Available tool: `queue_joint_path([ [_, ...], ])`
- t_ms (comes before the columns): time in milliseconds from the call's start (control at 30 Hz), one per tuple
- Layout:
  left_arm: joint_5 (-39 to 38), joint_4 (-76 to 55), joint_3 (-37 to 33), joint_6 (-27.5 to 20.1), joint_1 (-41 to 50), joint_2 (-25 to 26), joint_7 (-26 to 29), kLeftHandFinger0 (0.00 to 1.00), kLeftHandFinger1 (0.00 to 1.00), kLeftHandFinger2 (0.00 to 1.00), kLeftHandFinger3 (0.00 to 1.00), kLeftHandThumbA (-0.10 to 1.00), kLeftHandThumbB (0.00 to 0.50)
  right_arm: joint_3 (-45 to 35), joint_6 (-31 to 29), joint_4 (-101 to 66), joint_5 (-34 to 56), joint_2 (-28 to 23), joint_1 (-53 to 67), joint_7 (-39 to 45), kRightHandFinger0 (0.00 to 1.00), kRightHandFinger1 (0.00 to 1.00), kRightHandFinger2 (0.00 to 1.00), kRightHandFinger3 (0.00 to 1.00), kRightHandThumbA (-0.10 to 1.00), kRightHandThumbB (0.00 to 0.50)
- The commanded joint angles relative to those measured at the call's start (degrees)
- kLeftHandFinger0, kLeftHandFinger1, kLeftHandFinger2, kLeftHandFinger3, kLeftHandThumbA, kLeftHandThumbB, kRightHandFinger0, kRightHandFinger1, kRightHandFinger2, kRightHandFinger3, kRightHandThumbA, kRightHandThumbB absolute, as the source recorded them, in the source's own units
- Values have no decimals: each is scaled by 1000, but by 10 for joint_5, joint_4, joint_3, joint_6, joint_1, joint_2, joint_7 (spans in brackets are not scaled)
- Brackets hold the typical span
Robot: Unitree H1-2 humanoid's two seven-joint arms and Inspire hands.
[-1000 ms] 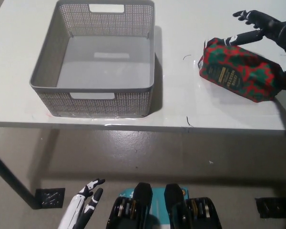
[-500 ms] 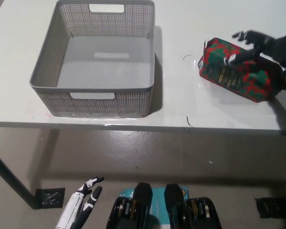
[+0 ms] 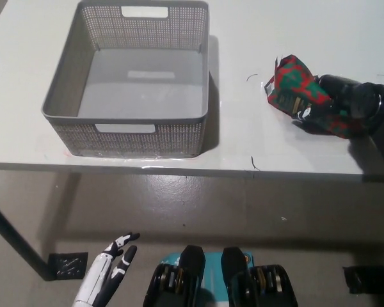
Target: Use the right hand to pick up a bag of coffee beans on the right hand side and place it into a container on the left hand side
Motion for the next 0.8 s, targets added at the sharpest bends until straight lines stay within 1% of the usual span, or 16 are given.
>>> queue_joint_path([
  [0, -7, -20, 5, -5, -13, 10, -5, 1000, 1000, 1000, 1000, 1000, 324, 3, -16, 20, -7, 17, 28, -6, 1000, 1000, 1000, 1000, 780, 500],
  [67, -5, -20, 4, -5, -14, 10, -5, 1000, 1000, 1000, 1000, 1000, 319, 5, -16, 22, -9, 19, 28, -9, 1000, 1000, 1000, 1000, 744, 500],
  [133, -5, -20, 4, -4, -15, 10, -5, 1000, 1000, 1000, 1000, 1000, 313, -7, -30, 20, -1, 21, 36, -61, 1000, 1000, 1000, 1000, 545, 468],
  [167, -5, -21, 4, -3, -15, 10, -5, 1000, 1000, 1000, 1000, 1000, 323, -14, -39, 18, 3, 22, 40, -94, 992, 998, 966, 1000, 312, 295],
  [200, -6, -21, 5, -1, -16, 10, -6, 1000, 1000, 1000, 1000, 1000, 326, -21, -48, 17, 5, 23, 44, -130, 633, 764, 862, 934, 214, 322],
  [233, -5, -22, 5, 1, -16, 10, -6, 1000, 1000, 1000, 1000, 1000, 329, -12, -70, 15, -16, 22, 53, -223, 200, 319, 453, 522, -80, 137],
  [267, -5, -22, 5, 1, -17, 10, -6, 1000, 1000, 1000, 1000, 1000, 328, -11, -77, 16, -19, 22, 55, -242, 43, 429, 748, 685, -99, 83],
  [300, -5, -23, 5, 2, -17, 10, -6, 1000, 1000, 1000, 1000, 1000, 326, -12, -80, 17, -18, 22, 56, -250, 73, 480, 851, 737, -100, 89],
  [333, -4, -23, 5, 2, -16, 10, -6, 1000, 1000, 1000, 1000, 1000, 318, -15, -86, 20, -14, 23, 55, -261, 91, 618, 1000, 893, -100, 117],
  [400, -4, -23, 7, 5, -22, 14, -8, 1000, 1000, 1000, 1000, 1000, 308, -24, -99, 23, -3, 24, 47, -266, 230, 769, 1000, 1000, -100, 132],
  [467, -5, -23, 6, 4, -22, 14, -9, 1000, 1000, 1000, 1000, 1000, 319, -28, -107, 22, 0, 23, 48, -272, 202, 708, 1000, 974, -100, 142],
  [500, -6, -21, 6, 3, -22, 13, -8, 1000, 1000, 1000, 1000, 1000, 324, -29, -110, 22, 1, 23, 48, -276, 180, 657, 1000, 905, -100, 159],
  [567, -5, -21, 5, 5, -19, 12, -9, 1000, 1000, 1000, 1000, 1000, 330, -30, -117, 23, 0, 24, 51, -292, 197, 641, 978, 866, -100, 143],
  [600, -6, -21, 5, 5, -20, 13, -10, 1000, 1000, 1000, 1000, 1000, 338, -32, -120, 23, 2, 25, 50, -297, 341, 669, 957, 851, -100, 153],
  [700, -9, -25, 5, 10, -17, 12, -14, 1000, 1000, 1000, 1000, 1000, 342, -35, -133, 24, 2, 25, 50, -316, 137, 489, 839, 851, -100, 141],
  [767, -9, -24, 5, 9, -14, 11, -14, 1000, 1000, 1000, 1000, 1000, 340, -41, -135, 24, 5, 26, 45, -320, 80, 483, 862, 869, -100, 156],
])
